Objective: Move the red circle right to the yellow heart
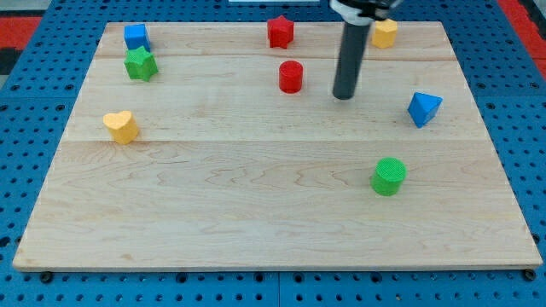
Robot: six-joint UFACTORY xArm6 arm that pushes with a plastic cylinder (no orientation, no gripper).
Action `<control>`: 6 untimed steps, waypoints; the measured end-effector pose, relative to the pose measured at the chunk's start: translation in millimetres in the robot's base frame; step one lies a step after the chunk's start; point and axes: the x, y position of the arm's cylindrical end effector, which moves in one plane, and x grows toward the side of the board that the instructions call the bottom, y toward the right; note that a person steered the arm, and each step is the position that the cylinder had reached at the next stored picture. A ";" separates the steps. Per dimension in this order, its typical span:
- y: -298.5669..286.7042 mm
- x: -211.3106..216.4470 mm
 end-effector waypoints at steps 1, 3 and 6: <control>-8.7 -32.8; -25.9 -51.4; -32.1 -33.2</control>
